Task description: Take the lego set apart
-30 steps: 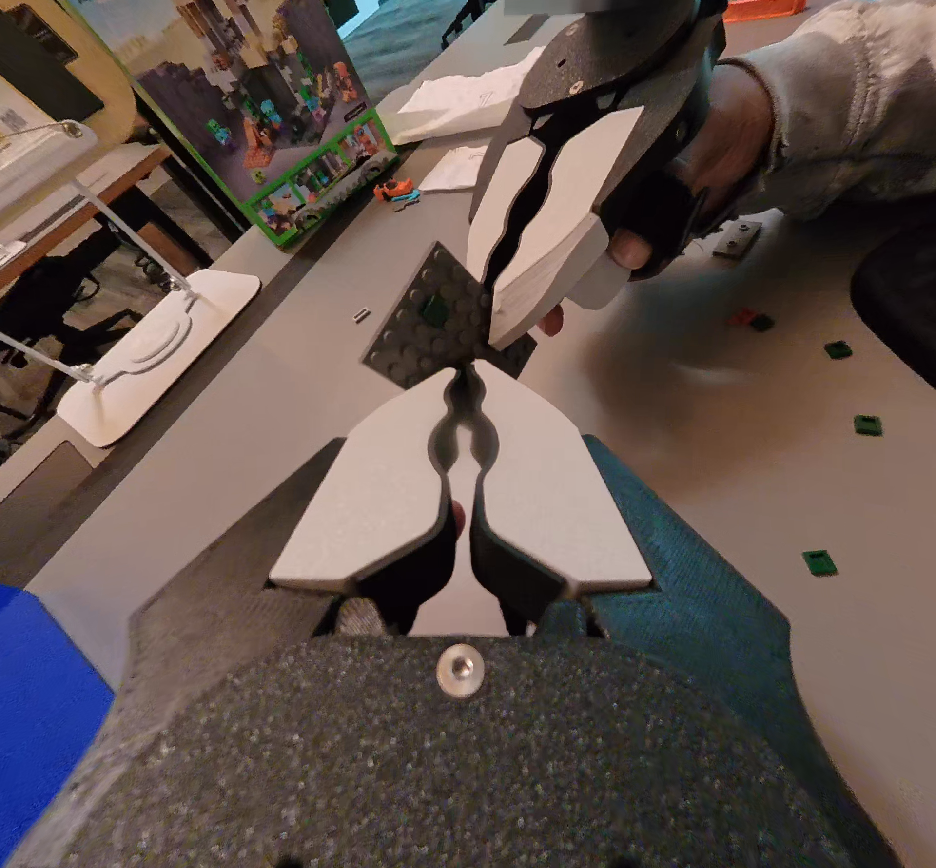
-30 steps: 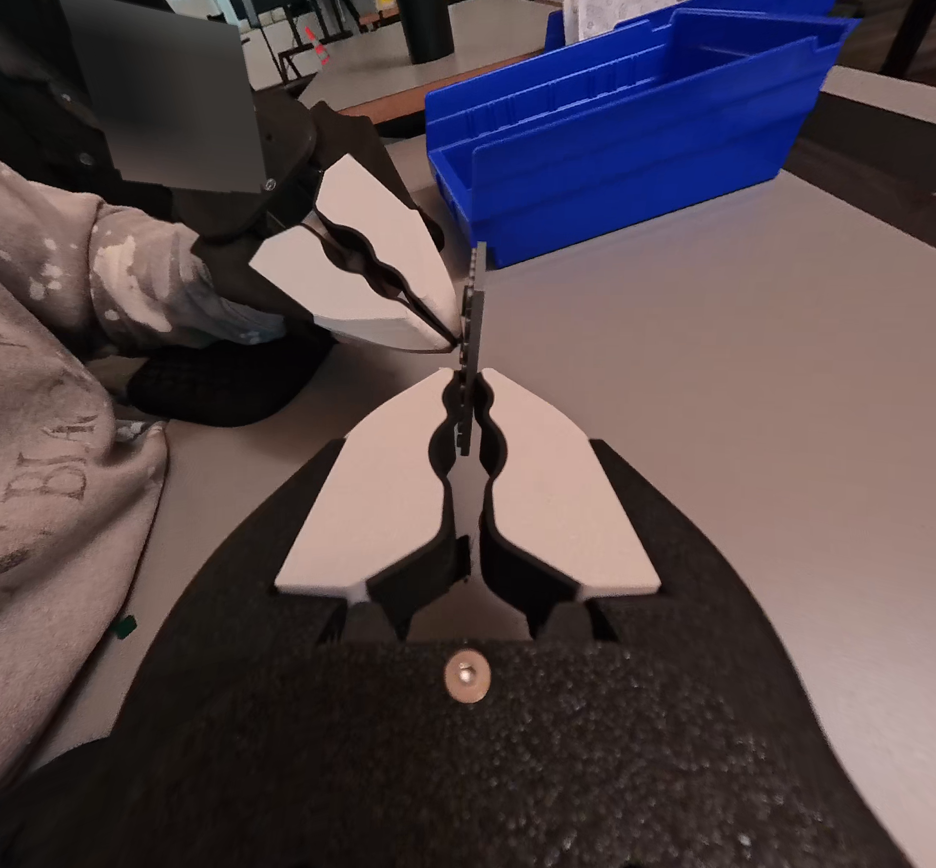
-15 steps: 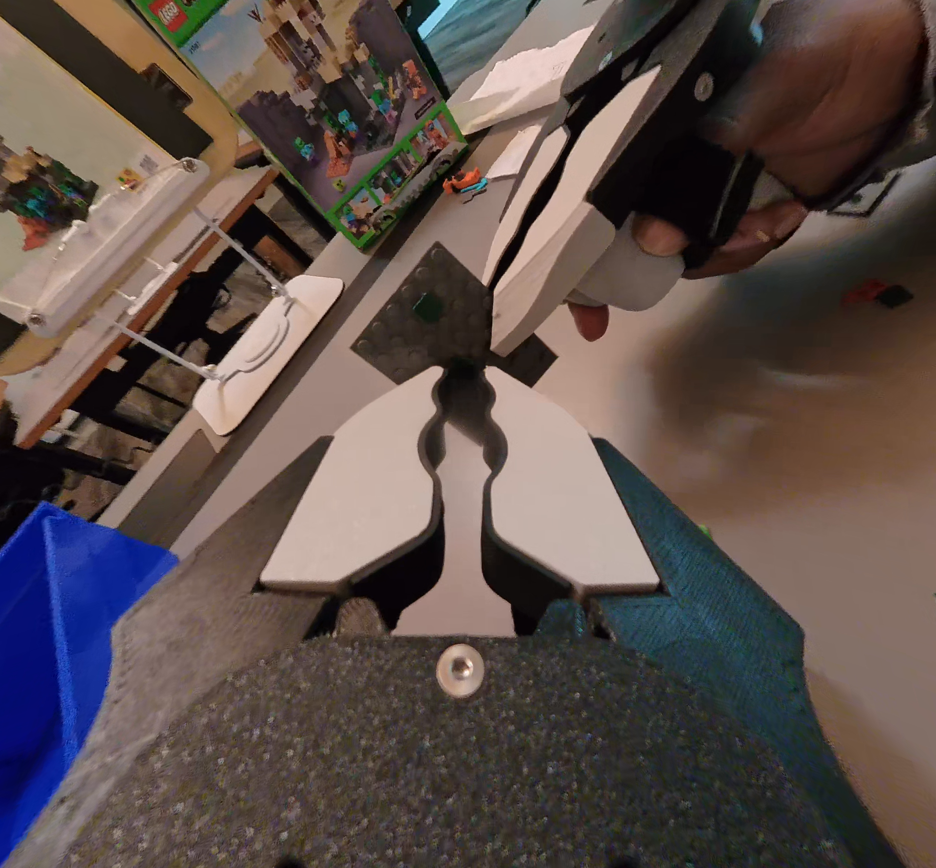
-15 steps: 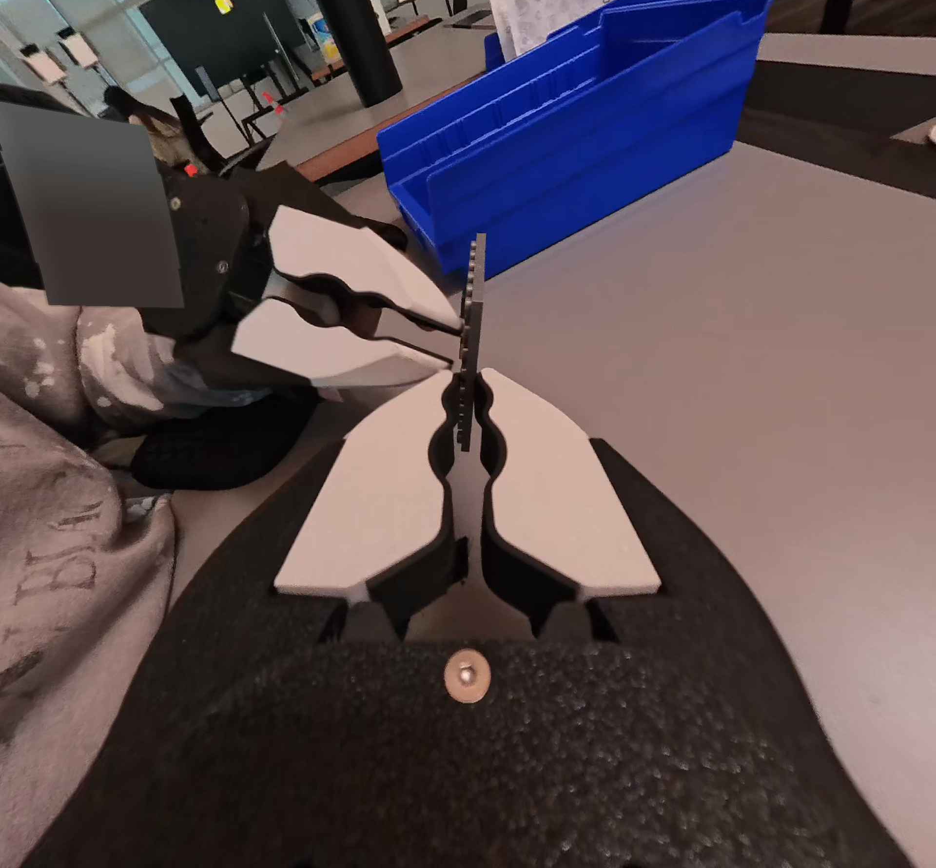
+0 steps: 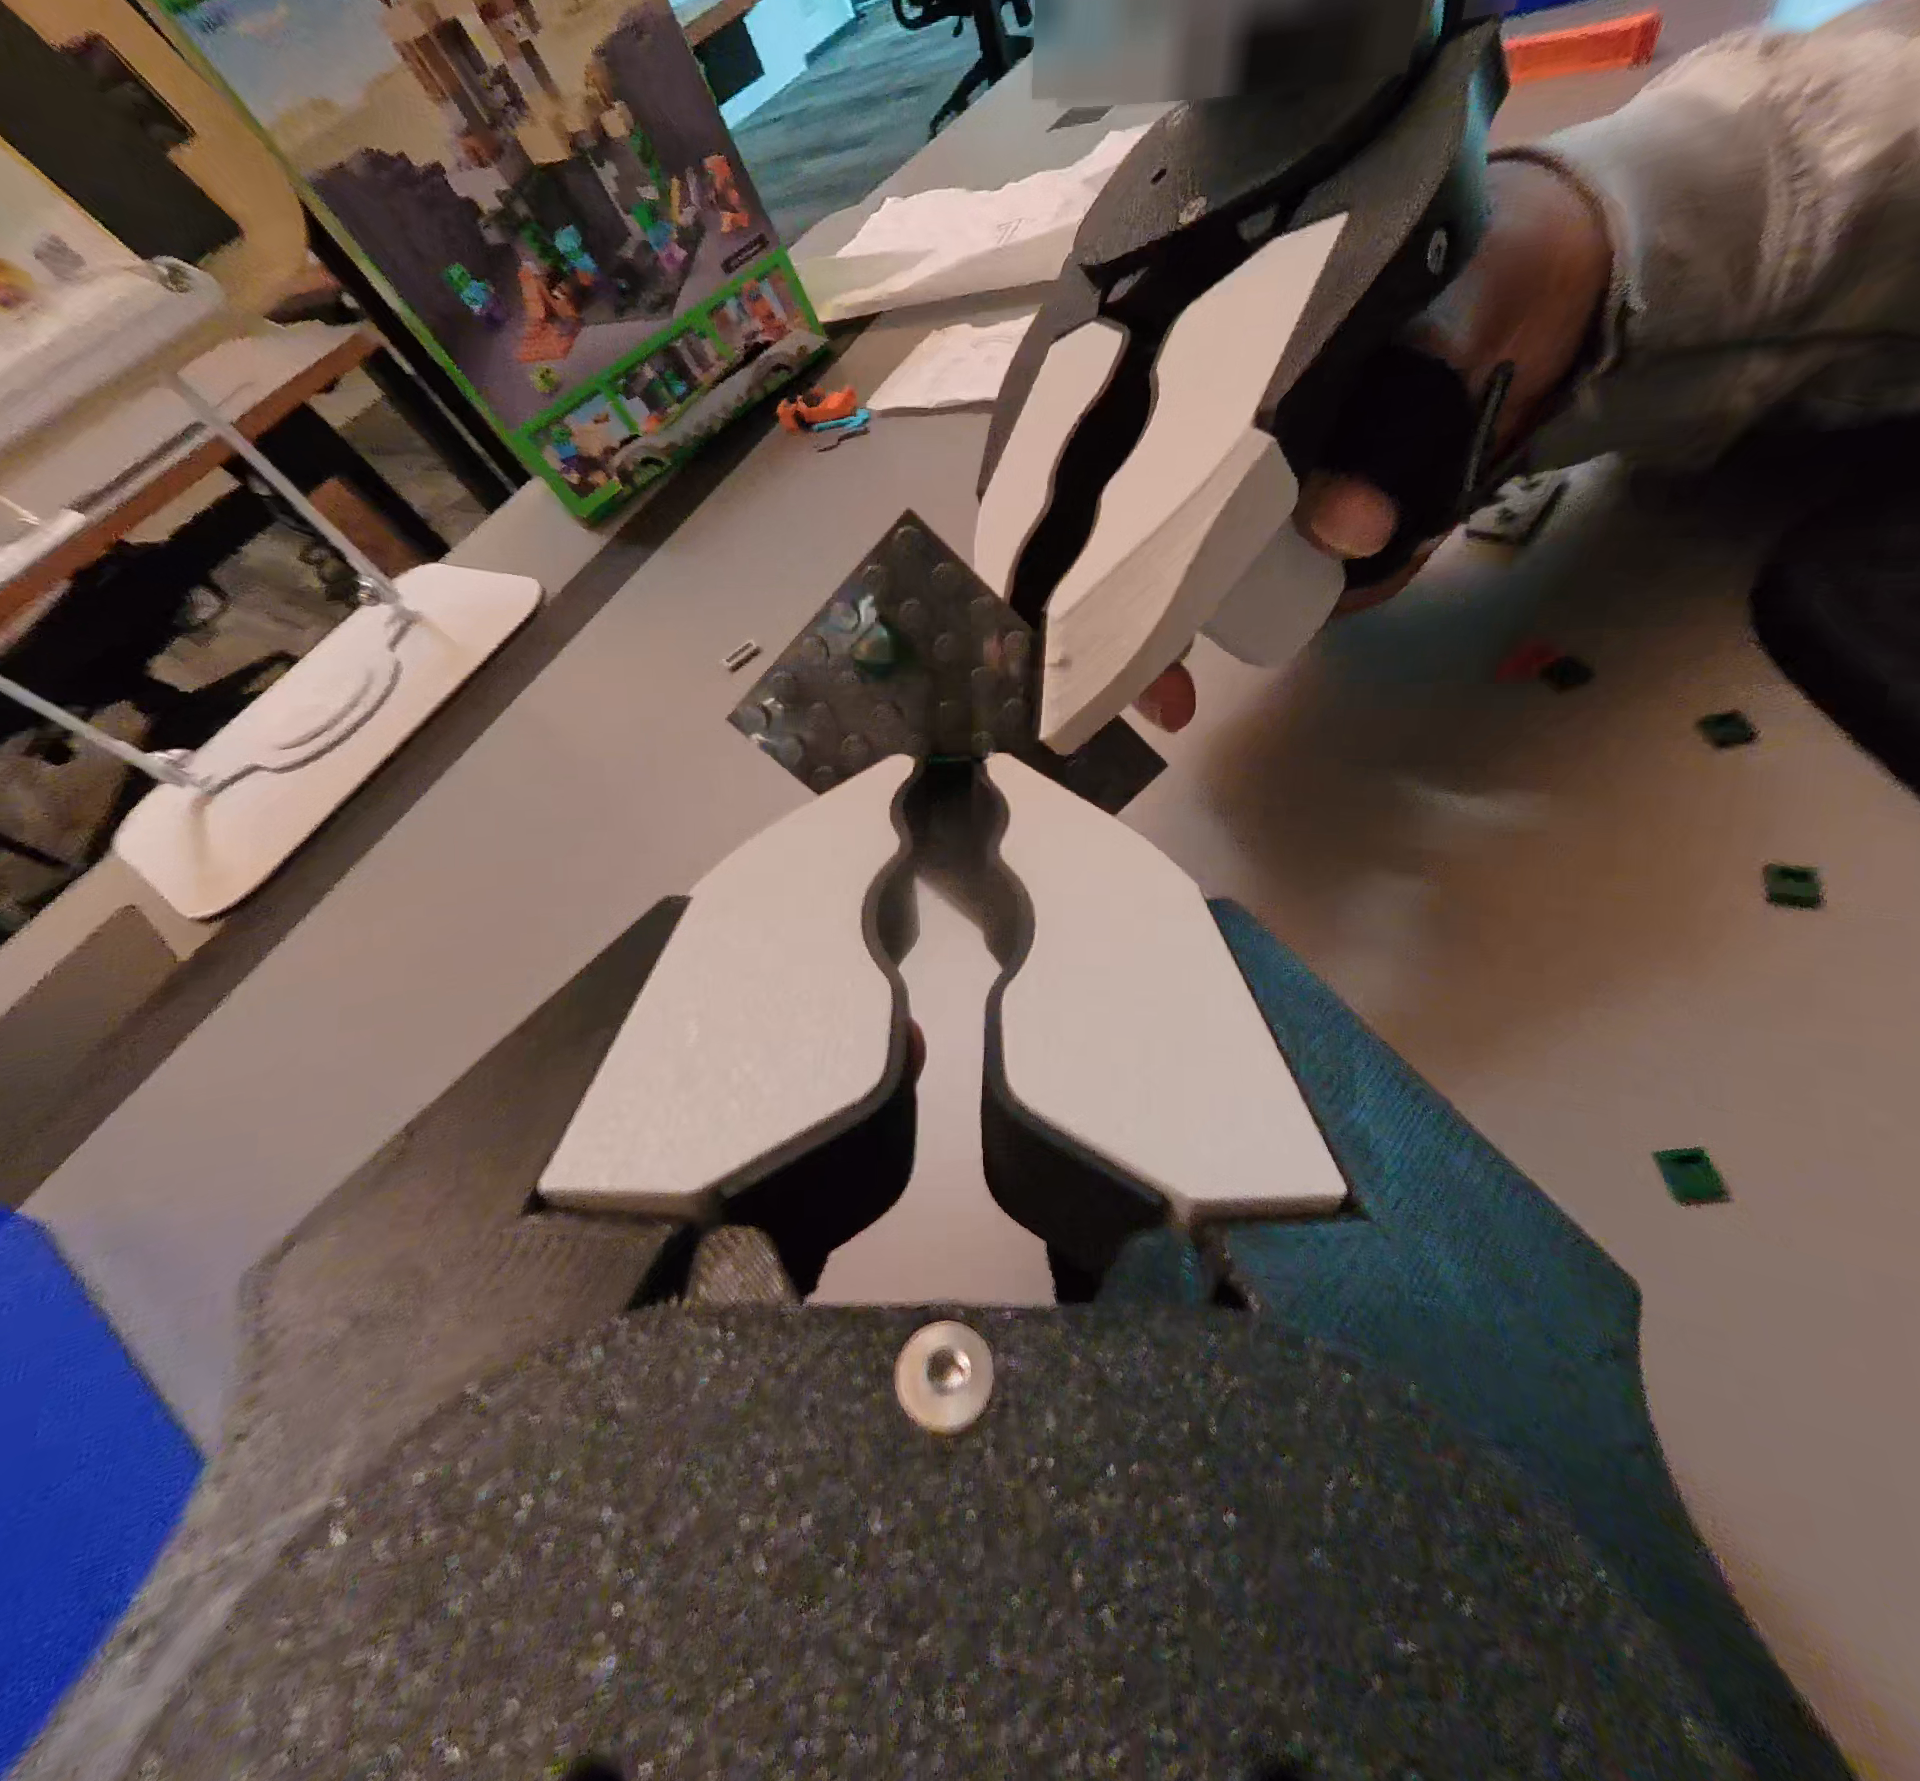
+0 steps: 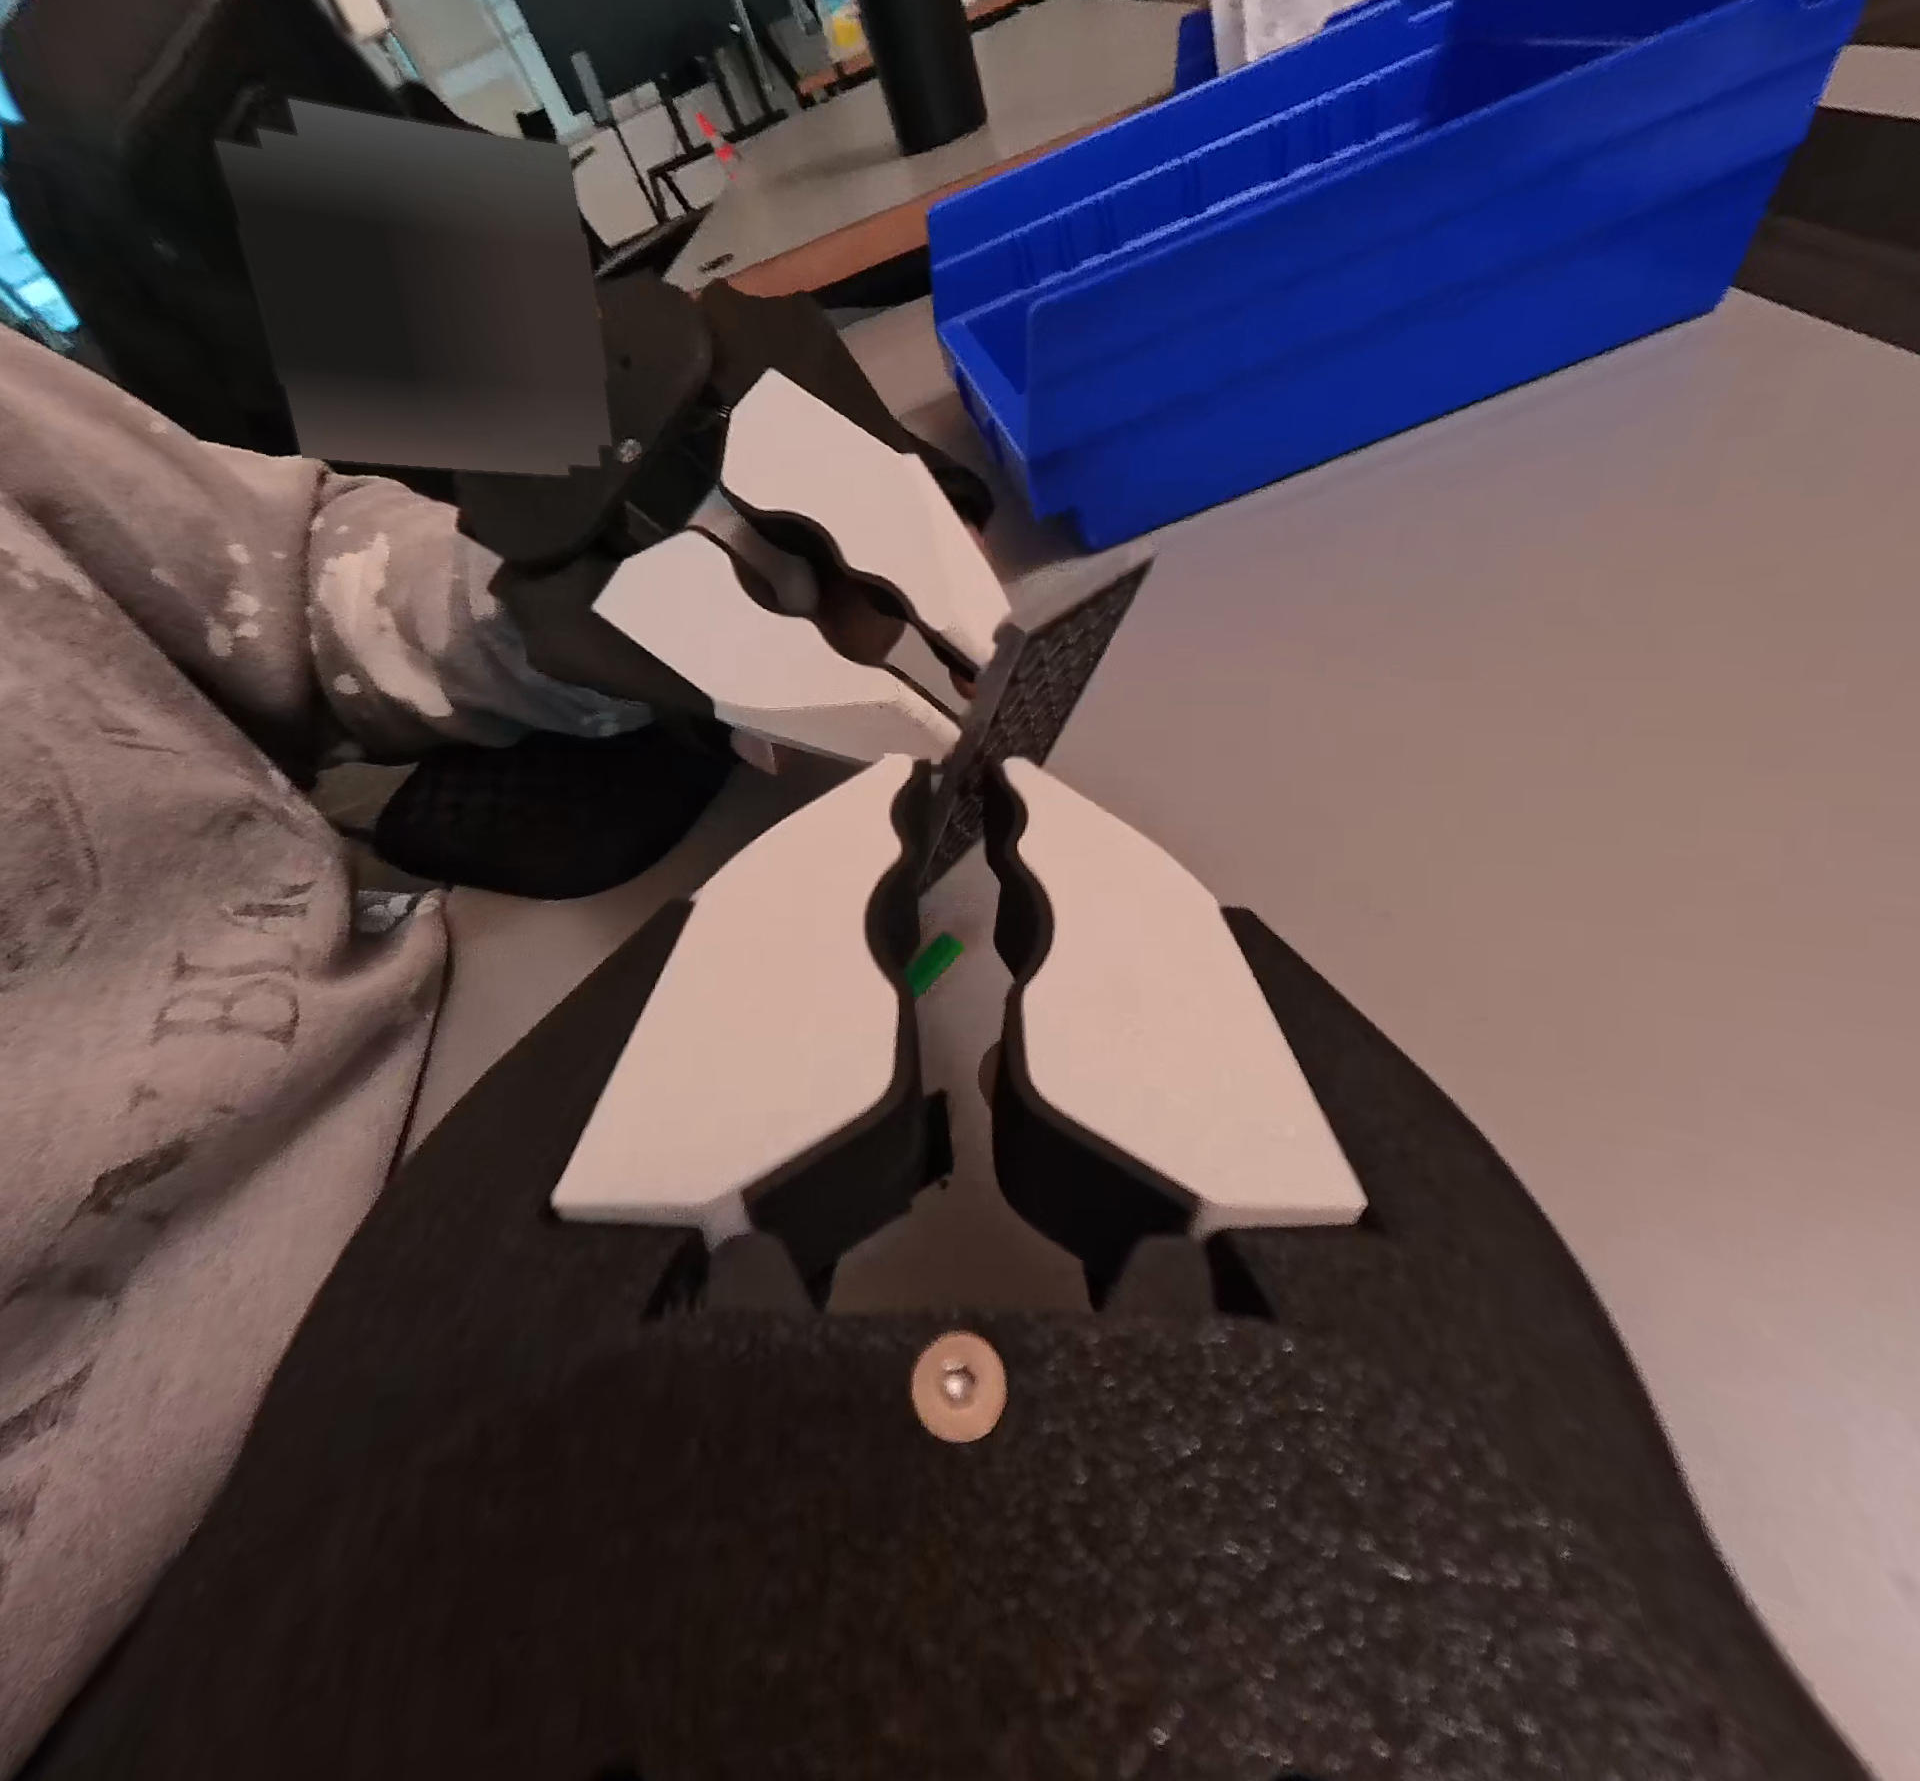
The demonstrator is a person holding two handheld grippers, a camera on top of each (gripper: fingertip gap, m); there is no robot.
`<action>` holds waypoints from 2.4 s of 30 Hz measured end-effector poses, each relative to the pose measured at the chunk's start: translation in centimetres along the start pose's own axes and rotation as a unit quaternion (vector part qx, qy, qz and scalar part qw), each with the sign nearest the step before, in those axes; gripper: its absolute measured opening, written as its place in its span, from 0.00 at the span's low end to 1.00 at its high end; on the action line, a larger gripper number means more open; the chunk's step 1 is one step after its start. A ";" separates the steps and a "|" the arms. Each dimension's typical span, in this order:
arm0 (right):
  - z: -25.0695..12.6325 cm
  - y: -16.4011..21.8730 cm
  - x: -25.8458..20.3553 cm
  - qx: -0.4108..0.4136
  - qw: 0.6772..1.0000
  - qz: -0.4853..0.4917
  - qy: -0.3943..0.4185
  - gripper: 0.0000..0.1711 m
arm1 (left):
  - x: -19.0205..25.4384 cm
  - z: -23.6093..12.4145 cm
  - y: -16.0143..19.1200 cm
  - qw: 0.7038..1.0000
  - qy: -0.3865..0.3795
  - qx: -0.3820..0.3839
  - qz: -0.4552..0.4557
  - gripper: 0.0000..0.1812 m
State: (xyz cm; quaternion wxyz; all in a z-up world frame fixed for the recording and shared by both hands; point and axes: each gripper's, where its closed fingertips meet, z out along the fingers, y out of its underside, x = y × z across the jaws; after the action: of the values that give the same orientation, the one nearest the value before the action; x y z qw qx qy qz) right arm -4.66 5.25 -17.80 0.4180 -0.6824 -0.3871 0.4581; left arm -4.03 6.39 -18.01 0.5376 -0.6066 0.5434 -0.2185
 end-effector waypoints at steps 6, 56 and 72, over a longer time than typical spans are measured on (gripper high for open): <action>-0.1 0.2 0.1 -0.005 1.000 -0.026 0.001 0.06 | 0.1 0.2 0.3 1.000 0.010 -0.013 0.002 0.04; 4.7 2.5 3.1 -0.146 0.956 -0.025 0.254 0.00 | -4.7 -0.8 -1.5 0.983 -0.166 -0.055 0.059 0.04; 5.0 2.9 4.6 -0.143 0.946 -0.025 0.291 0.00 | -3.6 -0.6 -3.1 0.978 -0.180 -0.057 0.084 0.04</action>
State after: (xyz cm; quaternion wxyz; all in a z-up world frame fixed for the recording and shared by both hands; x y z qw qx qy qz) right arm -7.65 9.50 -23.03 0.4219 -0.8287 -0.3268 0.1686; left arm -4.38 8.87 -13.90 0.6079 -0.6177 0.4981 -0.0281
